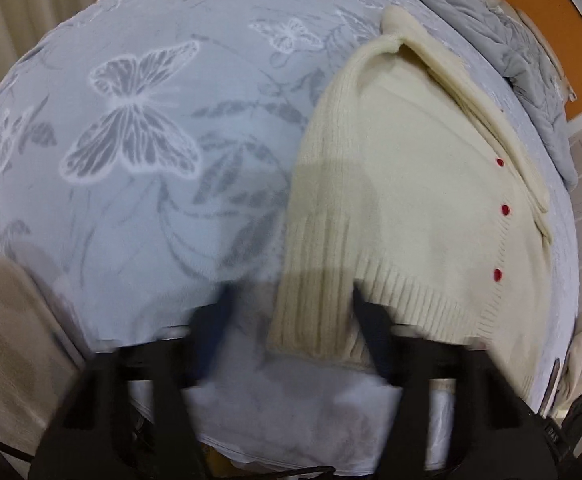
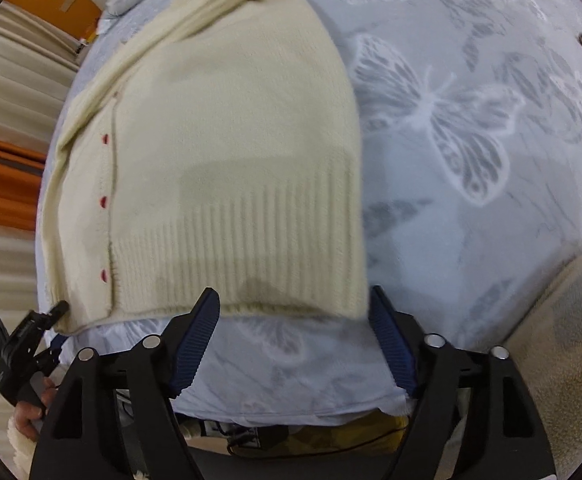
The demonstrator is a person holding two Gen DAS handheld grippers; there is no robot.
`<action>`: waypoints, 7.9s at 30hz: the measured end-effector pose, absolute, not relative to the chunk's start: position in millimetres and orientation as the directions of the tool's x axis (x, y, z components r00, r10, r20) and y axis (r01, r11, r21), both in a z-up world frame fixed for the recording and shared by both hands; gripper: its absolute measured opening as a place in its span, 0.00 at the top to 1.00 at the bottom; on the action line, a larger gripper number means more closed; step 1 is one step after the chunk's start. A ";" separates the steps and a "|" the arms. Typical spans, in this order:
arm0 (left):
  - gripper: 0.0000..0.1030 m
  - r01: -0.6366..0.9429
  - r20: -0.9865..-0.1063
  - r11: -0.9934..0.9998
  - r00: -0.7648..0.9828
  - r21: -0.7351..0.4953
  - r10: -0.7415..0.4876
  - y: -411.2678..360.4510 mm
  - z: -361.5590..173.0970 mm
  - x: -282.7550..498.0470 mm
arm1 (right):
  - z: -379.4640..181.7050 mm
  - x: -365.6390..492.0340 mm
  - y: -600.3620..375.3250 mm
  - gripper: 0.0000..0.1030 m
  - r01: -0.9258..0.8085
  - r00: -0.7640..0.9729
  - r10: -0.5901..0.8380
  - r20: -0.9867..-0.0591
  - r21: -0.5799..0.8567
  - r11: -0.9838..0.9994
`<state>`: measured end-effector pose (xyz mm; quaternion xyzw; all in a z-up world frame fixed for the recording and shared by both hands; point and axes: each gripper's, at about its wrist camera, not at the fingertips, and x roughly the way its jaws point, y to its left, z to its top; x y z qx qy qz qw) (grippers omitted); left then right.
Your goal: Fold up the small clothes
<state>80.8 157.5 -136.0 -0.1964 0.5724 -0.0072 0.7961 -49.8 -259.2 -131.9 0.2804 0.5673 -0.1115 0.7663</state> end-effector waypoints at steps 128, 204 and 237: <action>0.80 0.003 -0.900 0.981 0.399 -0.193 -0.178 59.2 -67.7 236.0 | -50.8 47.6 -364.6 0.89 0.559 0.565 -0.111 -0.818 0.280 0.781; 0.30 -0.372 -0.929 0.890 0.345 -0.263 -0.130 143.0 -119.0 130.5 | -106.4 -44.7 -342.0 0.41 0.623 0.398 0.051 -0.916 0.310 0.718; 0.70 -0.229 -0.951 0.942 0.241 -0.247 -0.191 120.9 -113.7 105.3 | -39.7 -25.8 -307.1 0.75 0.478 0.463 -0.178 -0.868 0.076 0.875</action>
